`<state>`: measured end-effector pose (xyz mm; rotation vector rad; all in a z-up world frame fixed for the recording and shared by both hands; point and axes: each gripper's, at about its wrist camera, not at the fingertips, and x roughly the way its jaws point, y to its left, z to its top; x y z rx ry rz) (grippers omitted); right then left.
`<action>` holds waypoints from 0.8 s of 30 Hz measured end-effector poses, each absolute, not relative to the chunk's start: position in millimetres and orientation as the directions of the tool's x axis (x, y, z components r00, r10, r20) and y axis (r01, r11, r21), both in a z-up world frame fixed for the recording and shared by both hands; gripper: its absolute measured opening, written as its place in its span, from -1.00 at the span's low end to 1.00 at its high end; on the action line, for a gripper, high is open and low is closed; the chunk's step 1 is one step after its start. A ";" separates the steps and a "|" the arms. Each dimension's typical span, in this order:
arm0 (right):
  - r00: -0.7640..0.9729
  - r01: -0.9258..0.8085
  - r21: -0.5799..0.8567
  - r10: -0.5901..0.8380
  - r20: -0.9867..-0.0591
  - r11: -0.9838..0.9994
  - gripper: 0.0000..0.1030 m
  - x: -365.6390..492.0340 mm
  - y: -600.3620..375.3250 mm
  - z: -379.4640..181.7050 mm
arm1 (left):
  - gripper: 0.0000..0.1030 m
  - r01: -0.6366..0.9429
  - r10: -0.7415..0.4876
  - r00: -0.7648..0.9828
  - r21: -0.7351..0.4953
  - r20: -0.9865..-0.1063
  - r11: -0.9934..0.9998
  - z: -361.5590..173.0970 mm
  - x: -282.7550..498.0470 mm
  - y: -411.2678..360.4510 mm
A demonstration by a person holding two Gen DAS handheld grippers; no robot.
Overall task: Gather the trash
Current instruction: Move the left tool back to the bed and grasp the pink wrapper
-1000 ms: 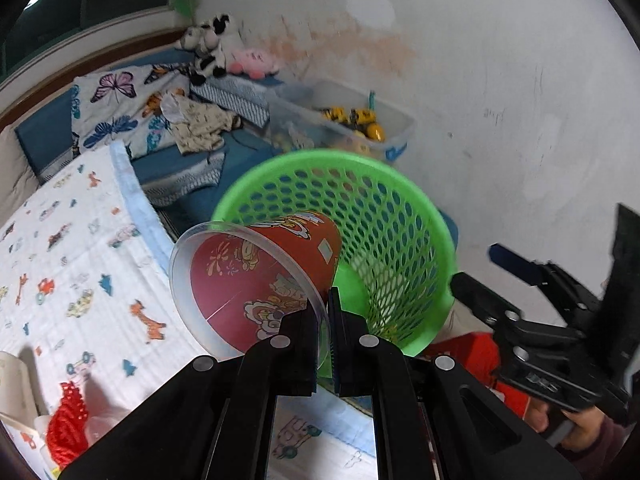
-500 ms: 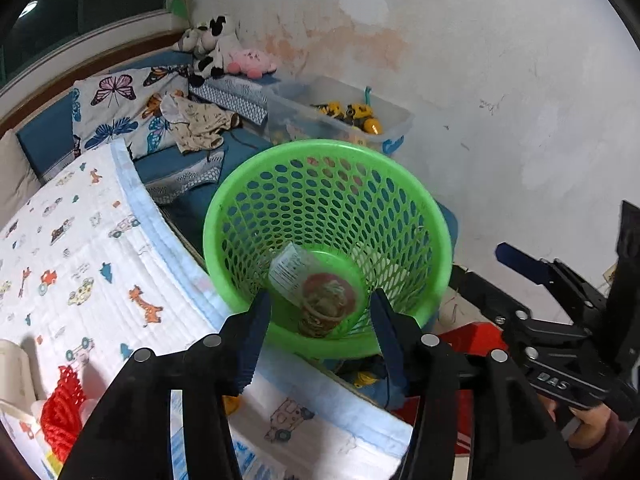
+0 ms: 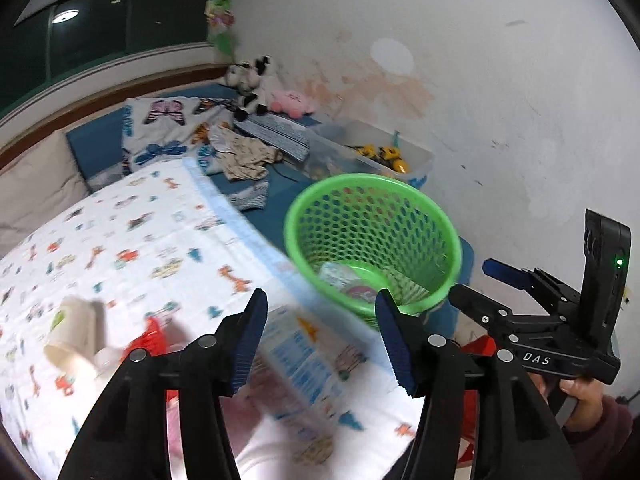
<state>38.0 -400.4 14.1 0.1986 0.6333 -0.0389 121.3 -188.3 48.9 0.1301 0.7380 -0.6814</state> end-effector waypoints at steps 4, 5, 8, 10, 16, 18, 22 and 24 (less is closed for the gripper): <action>0.806 0.063 0.178 0.055 -0.589 0.982 0.68 39.0 -385.4 13.7 | 0.27 0.569 -0.498 0.590 -0.111 -0.635 0.815 50.1 113.2 -153.1; 0.807 0.056 0.181 0.063 -0.588 0.982 0.71 39.1 -382.5 13.8 | 0.33 0.560 -0.493 0.599 -0.109 -0.632 0.821 49.6 112.9 -146.7; 0.807 0.037 0.200 0.089 -0.584 0.979 0.75 40.0 -375.7 13.4 | 0.47 0.531 -0.475 0.607 -0.119 -0.637 0.839 42.5 111.9 -128.3; 0.805 0.021 0.200 0.102 -0.584 0.979 0.75 41.5 -369.4 13.3 | 0.47 0.518 -0.468 0.599 -0.130 -0.650 0.845 34.4 113.0 -118.9; 0.799 -0.024 0.199 0.138 -0.585 0.980 0.77 40.7 -351.9 13.4 | 0.42 0.532 -0.481 0.542 -0.162 -0.689 0.831 8.6 116.0 -111.1; 0.795 -0.036 0.199 0.149 -0.588 0.979 0.77 41.9 -346.9 12.6 | 0.25 0.543 -0.495 0.527 -0.174 -0.691 0.821 2.5 118.0 -110.5; 0.776 -0.061 0.212 0.180 -0.605 0.975 0.77 45.4 -338.5 7.0 | 0.05 0.567 -0.513 0.515 -0.175 -0.687 0.805 -4.2 118.4 -111.3; 0.766 -0.069 0.215 0.190 -0.614 0.974 0.77 48.1 -335.7 4.0 | -0.14 0.586 -0.523 0.508 -0.171 -0.684 0.792 -7.3 118.0 -113.1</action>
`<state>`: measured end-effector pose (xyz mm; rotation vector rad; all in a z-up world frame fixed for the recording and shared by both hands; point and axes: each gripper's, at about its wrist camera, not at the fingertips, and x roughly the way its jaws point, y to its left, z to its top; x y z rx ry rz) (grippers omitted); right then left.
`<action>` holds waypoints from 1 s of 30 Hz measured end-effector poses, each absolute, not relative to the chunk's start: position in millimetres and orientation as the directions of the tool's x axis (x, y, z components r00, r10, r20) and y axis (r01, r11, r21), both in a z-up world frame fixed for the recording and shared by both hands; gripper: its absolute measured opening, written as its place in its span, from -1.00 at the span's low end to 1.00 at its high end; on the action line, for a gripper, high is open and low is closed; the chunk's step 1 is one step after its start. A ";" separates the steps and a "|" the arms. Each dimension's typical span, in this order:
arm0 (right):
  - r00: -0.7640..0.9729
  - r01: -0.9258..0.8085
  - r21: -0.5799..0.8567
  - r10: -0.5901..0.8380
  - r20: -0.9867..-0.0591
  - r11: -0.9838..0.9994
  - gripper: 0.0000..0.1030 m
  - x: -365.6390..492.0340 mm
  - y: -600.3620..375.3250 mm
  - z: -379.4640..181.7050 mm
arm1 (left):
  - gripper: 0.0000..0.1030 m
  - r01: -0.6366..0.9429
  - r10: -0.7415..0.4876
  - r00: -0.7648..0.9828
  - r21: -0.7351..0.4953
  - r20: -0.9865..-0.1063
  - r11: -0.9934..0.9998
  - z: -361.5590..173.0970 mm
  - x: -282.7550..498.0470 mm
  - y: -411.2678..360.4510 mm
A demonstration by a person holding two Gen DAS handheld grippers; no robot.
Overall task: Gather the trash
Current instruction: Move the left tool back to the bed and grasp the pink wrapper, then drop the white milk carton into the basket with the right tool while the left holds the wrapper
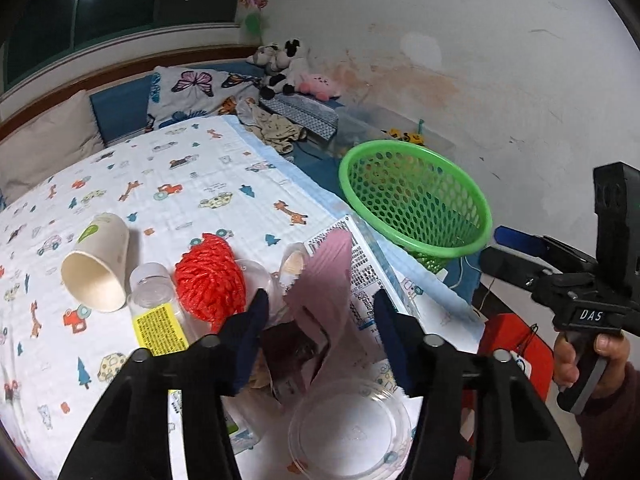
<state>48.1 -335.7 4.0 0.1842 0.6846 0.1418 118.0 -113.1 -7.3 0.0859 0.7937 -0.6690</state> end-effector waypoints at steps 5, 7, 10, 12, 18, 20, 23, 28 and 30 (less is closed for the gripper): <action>0.745 -0.090 0.212 0.207 -0.635 0.973 0.77 51.4 -325.7 -5.7 | -0.55 0.608 -0.551 0.489 -0.189 -0.676 0.771 -10.1 116.5 -112.9; 0.735 -0.099 0.217 0.218 -0.642 0.971 0.77 53.5 -322.5 -9.7 | -0.69 0.612 -0.557 0.491 -0.190 -0.670 0.768 -9.4 115.2 -111.8; 0.722 -0.110 0.233 0.238 -0.649 0.966 0.77 56.3 -319.8 -13.5 | -0.78 0.611 -0.565 0.496 -0.197 -0.659 0.767 -5.7 113.7 -108.5; 0.713 -0.122 0.245 0.257 -0.653 0.962 0.77 59.2 -315.3 -16.1 | -0.81 0.611 -0.575 0.501 -0.205 -0.647 0.764 -2.0 111.4 -105.1; 0.690 -0.158 0.272 0.303 -0.658 0.949 0.77 70.1 -303.0 -22.5 | -0.81 0.607 -0.605 0.519 -0.238 -0.605 0.758 16.9 108.8 -93.3; 0.681 -0.165 0.283 0.317 -0.660 0.945 0.77 75.1 -300.1 -25.1 | -0.81 0.605 -0.619 0.523 -0.256 -0.587 0.754 23.5 109.6 -87.5; 0.671 -0.168 0.299 0.331 -0.663 0.939 0.77 82.8 -297.7 -28.8 | -0.81 0.598 -0.630 0.534 -0.275 -0.564 0.753 32.9 111.3 -80.5; 0.656 -0.169 0.323 0.351 -0.668 0.931 0.77 96.2 -293.2 -34.0 | -0.81 0.587 -0.633 0.554 -0.285 -0.540 0.757 43.4 115.7 -70.5; 0.652 -0.170 0.319 0.350 -0.673 0.932 0.77 100.7 -291.6 -36.0 | -0.81 0.582 -0.633 0.559 -0.290 -0.535 0.759 46.3 118.2 -67.2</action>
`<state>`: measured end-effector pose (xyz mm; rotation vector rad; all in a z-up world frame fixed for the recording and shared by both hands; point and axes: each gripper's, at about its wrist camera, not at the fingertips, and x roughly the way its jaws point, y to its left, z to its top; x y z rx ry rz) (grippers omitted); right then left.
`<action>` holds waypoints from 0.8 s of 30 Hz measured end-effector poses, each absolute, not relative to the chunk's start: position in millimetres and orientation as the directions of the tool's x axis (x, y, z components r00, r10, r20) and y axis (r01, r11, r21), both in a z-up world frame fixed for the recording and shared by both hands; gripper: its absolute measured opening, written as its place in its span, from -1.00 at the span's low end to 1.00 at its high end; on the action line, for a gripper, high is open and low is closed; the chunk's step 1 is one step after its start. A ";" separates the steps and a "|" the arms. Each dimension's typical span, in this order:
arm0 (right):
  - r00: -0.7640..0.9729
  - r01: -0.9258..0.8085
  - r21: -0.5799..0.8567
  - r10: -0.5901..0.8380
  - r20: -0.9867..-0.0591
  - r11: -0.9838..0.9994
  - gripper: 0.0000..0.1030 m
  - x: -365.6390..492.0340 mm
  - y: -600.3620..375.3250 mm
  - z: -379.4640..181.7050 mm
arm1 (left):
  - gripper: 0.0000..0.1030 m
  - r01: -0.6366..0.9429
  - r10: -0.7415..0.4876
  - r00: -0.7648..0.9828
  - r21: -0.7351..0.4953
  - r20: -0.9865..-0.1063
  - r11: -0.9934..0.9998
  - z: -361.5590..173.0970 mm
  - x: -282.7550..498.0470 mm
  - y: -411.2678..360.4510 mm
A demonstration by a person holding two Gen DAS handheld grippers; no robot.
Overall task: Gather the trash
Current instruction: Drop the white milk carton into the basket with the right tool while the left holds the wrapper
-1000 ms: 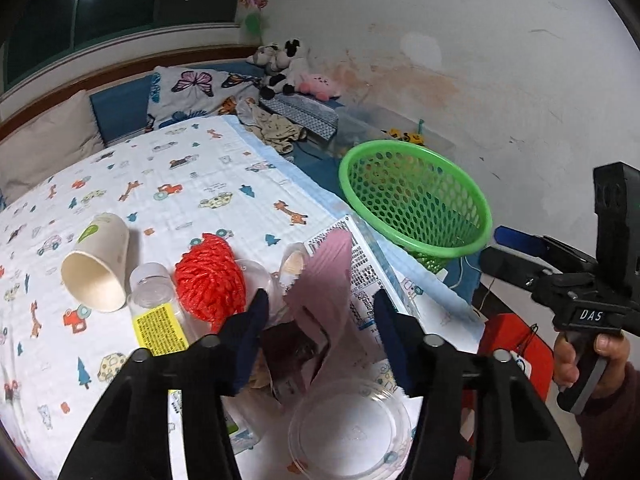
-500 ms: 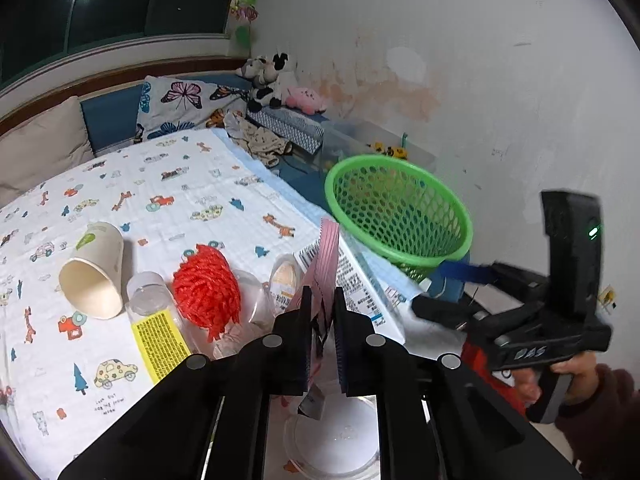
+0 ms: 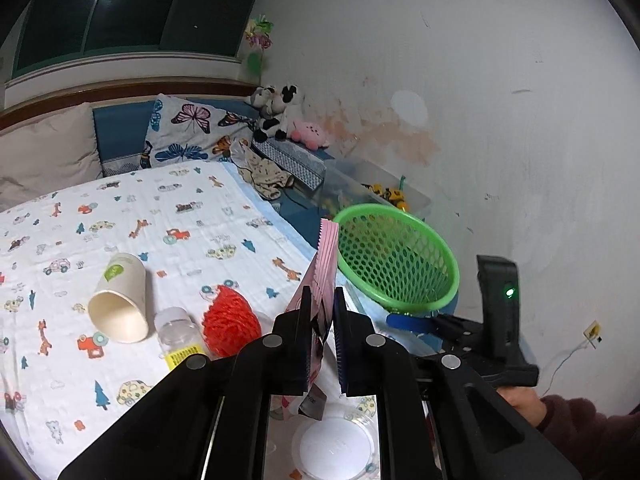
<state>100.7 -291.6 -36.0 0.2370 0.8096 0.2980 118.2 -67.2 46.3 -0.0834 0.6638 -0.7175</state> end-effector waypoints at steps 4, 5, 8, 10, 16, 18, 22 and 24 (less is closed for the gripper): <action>0.642 -0.169 0.314 0.346 -0.684 0.934 0.73 110.1 -288.3 -41.9 | -0.81 0.575 -0.632 0.562 -0.297 -0.533 0.762 47.7 120.9 -63.6; 0.638 -0.169 0.314 0.347 -0.688 0.934 0.72 112.6 -287.9 -43.8 | -0.81 0.573 -0.630 0.563 -0.297 -0.534 0.764 47.6 121.9 -63.1; 0.626 -0.170 0.323 0.355 -0.694 0.931 0.61 116.5 -288.1 -48.3 | -0.81 0.570 -0.630 0.560 -0.302 -0.538 0.764 46.8 123.5 -60.9; 0.622 -0.175 0.327 0.362 -0.695 0.929 0.55 118.0 -287.5 -49.4 | -0.81 0.568 -0.628 0.559 -0.302 -0.541 0.766 45.5 124.9 -61.2; 0.624 -0.187 0.314 0.360 -0.694 0.931 0.33 115.2 -284.1 -45.5 | -0.81 0.565 -0.626 0.550 -0.307 -0.553 0.766 41.1 128.6 -64.3; 0.633 -0.185 0.299 0.346 -0.693 0.936 0.32 112.1 -285.6 -43.0 | -0.81 0.568 -0.627 0.548 -0.303 -0.554 0.765 41.3 129.1 -67.2; 0.655 -0.171 0.298 0.334 -0.678 0.939 0.32 105.1 -297.8 -32.8 | -0.81 0.576 -0.632 0.545 -0.302 -0.552 0.760 43.2 130.2 -72.3; 0.675 -0.155 0.292 0.317 -0.666 0.944 0.32 103.1 -307.7 -25.1 | -0.81 0.584 -0.637 0.539 -0.300 -0.551 0.754 44.7 131.4 -77.6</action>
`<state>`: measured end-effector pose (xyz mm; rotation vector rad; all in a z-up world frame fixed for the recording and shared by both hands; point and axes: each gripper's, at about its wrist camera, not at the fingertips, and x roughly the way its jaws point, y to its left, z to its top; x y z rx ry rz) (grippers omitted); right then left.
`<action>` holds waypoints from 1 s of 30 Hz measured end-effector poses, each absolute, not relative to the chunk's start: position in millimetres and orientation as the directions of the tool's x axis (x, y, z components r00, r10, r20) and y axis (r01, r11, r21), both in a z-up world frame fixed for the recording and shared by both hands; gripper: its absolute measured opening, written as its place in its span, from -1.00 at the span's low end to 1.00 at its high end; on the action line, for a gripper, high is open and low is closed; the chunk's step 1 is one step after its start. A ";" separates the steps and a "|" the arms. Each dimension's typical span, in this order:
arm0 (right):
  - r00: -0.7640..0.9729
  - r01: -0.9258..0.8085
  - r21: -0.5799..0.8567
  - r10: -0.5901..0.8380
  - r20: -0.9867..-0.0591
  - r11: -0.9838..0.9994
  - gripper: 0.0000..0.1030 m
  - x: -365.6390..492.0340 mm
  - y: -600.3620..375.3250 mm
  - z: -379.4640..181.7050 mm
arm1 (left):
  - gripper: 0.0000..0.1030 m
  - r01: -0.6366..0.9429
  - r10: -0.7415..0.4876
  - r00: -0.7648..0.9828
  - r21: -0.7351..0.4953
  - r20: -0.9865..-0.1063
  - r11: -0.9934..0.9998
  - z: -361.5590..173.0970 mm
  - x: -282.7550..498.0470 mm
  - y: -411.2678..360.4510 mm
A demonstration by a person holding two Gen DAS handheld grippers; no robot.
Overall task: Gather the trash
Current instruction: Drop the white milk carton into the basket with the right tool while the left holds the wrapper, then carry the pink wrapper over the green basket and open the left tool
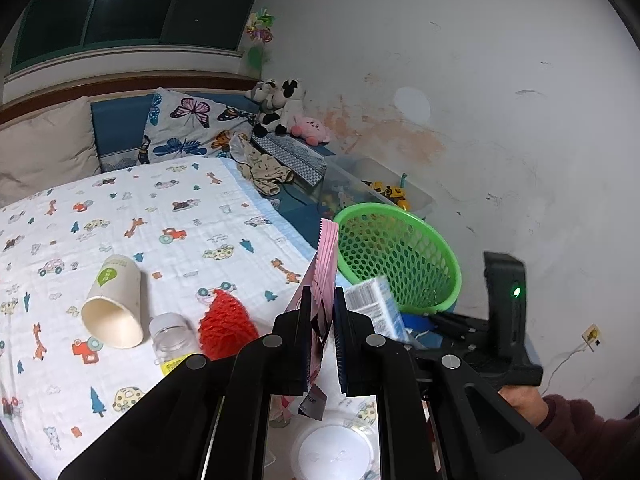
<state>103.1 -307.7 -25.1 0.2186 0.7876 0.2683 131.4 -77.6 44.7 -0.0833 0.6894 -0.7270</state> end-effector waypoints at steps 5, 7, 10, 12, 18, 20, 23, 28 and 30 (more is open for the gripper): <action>0.717 -0.084 0.251 0.234 -0.657 0.964 0.32 105.6 -343.1 -10.6 | -0.81 0.608 -0.646 0.527 -0.286 -0.553 0.741 49.3 134.3 -96.6; 0.727 -0.054 0.234 0.199 -0.657 0.971 0.32 107.9 -356.3 -8.7 | -0.81 0.617 -0.649 0.523 -0.280 -0.552 0.735 51.6 135.3 -103.8; 0.735 0.010 0.213 0.137 -0.664 0.977 0.32 114.2 -384.4 -8.5 | -0.81 0.633 -0.655 0.517 -0.270 -0.551 0.726 55.3 137.3 -116.0; 0.735 0.049 0.198 0.099 -0.671 0.979 0.32 116.8 -399.7 -10.9 | -0.81 0.642 -0.662 0.512 -0.267 -0.548 0.718 58.6 139.6 -124.8; 0.722 0.139 0.183 0.027 -0.691 0.973 0.33 127.4 -437.4 -22.2 | -0.81 0.658 -0.680 0.495 -0.277 -0.542 0.700 67.4 147.6 -143.7; 0.716 0.154 0.177 0.013 -0.698 0.972 0.33 131.8 -443.9 -25.7 | -0.81 0.663 -0.686 0.488 -0.282 -0.540 0.694 69.6 150.9 -150.4; 0.712 0.168 0.179 0.006 -0.703 0.969 0.35 136.9 -451.8 -29.9 | -0.81 0.671 -0.689 0.481 -0.278 -0.542 0.687 71.2 153.7 -162.8; 0.718 0.191 0.175 -0.016 -0.695 0.966 0.58 134.8 -458.7 -32.5 | -0.81 0.686 -0.693 0.469 -0.268 -0.547 0.676 72.4 159.2 -183.2; 0.721 0.192 0.177 -0.016 -0.693 0.965 0.58 130.7 -460.5 -31.5 | -0.81 0.692 -0.696 0.462 -0.268 -0.550 0.670 72.4 161.8 -194.2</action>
